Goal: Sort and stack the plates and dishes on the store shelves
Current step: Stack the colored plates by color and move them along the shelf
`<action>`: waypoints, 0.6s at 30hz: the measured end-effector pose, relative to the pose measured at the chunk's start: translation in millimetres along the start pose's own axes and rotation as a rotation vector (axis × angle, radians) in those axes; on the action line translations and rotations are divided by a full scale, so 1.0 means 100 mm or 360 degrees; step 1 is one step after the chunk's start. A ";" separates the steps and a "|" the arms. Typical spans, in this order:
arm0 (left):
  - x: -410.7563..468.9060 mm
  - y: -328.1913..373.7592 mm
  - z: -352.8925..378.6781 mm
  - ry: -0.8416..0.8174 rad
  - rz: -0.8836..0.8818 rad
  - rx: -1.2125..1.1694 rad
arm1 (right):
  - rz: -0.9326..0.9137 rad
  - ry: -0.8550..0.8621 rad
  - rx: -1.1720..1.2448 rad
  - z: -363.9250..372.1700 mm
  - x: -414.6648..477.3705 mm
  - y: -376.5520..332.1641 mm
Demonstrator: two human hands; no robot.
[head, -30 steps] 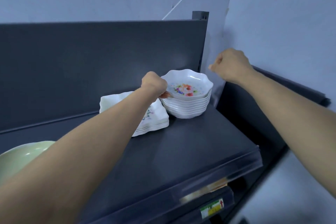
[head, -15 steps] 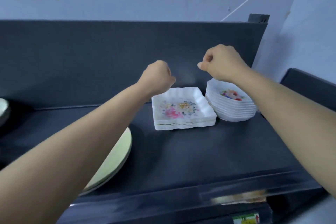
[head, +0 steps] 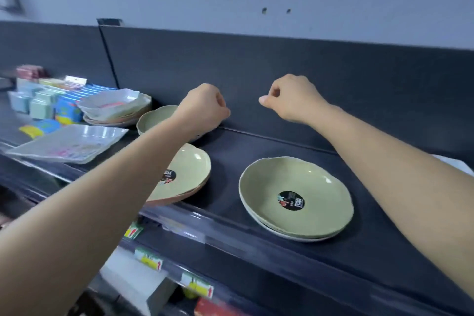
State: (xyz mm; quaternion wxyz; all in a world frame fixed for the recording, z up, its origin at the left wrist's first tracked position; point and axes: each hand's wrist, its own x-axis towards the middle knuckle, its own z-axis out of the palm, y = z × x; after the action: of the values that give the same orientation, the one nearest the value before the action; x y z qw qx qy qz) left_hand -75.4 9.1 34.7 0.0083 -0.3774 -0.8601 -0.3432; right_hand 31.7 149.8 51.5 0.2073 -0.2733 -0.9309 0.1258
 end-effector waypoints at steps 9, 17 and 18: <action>-0.12 -1.24 -0.78 0.0222 -0.0409 0.0094 | -0.0241 -0.0215 0.0034 0.73 0.33 -1.05; -0.32 -2.05 -1.27 0.0287 -0.0683 0.0199 | -0.0401 -0.0341 0.0064 1.24 0.52 -1.86; -0.33 -2.14 -1.32 0.0304 -0.0699 0.0193 | -0.0412 -0.0363 0.0063 1.30 0.54 -1.94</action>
State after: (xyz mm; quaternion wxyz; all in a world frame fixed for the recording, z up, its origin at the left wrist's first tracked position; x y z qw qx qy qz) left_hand -223.9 -193.6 1.4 0.0375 -0.1461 -0.9357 -0.3188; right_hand -157.6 5.5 21.4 0.1202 -0.1310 -0.9731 0.1467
